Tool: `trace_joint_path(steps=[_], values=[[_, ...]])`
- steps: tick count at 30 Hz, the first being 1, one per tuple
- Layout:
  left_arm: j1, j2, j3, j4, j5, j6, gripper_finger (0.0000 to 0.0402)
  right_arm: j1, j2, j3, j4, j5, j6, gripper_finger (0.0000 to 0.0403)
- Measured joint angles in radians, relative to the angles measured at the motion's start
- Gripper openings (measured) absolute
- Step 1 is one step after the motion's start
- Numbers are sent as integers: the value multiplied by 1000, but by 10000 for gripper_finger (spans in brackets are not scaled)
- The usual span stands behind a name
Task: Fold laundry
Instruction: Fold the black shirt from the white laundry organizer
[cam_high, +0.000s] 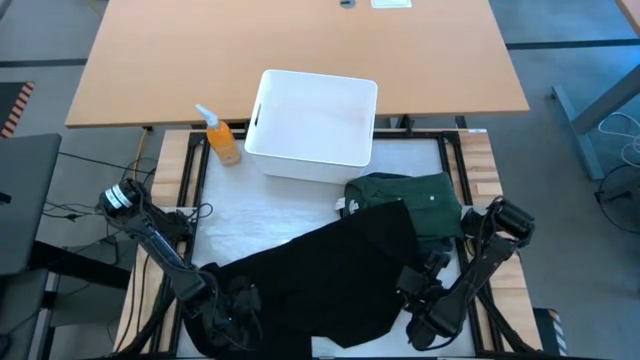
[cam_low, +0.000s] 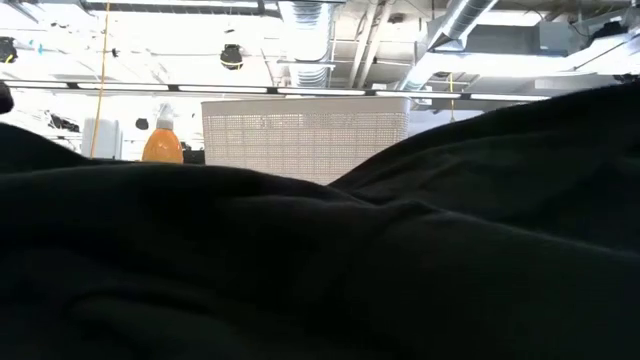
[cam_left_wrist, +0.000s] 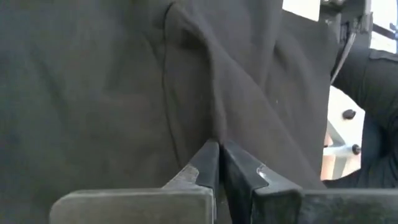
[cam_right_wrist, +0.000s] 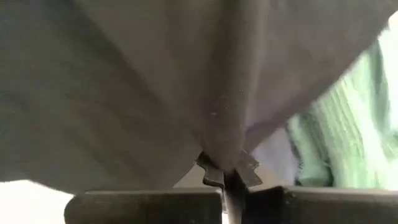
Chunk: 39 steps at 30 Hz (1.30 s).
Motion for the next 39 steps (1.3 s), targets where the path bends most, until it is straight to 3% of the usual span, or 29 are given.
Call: trace_joint_path(steps=[4, 7, 11, 15, 18, 24, 33, 39], values=[[20, -7, 28, -3, 17, 59, 0, -5, -7, 90, 0, 3, -75, 14], [40, -41, 113, -130, 38, 112, 0, -22, -10, 168, 0, 1, -135, 14], [56, -74, 334, -541, 10, 174, 0, -65, -12, 279, 1, -20, -258, 14], [67, -78, 657, -1026, -89, 210, 0, -138, -13, 372, 1, -32, -462, 14], [96, -81, 857, -1297, -176, 210, 0, -216, -20, 409, 3, -21, -647, 14], [206, -139, 975, -1309, -221, 378, 0, -422, -116, 408, 0, 80, -947, 14], [449, -171, 951, -1315, -127, 714, 0, -817, -346, 379, -1, 118, -1350, 14], [659, -218, 950, -1314, -113, 959, 0, -1037, -384, 379, 41, 120, -1502, 14]])
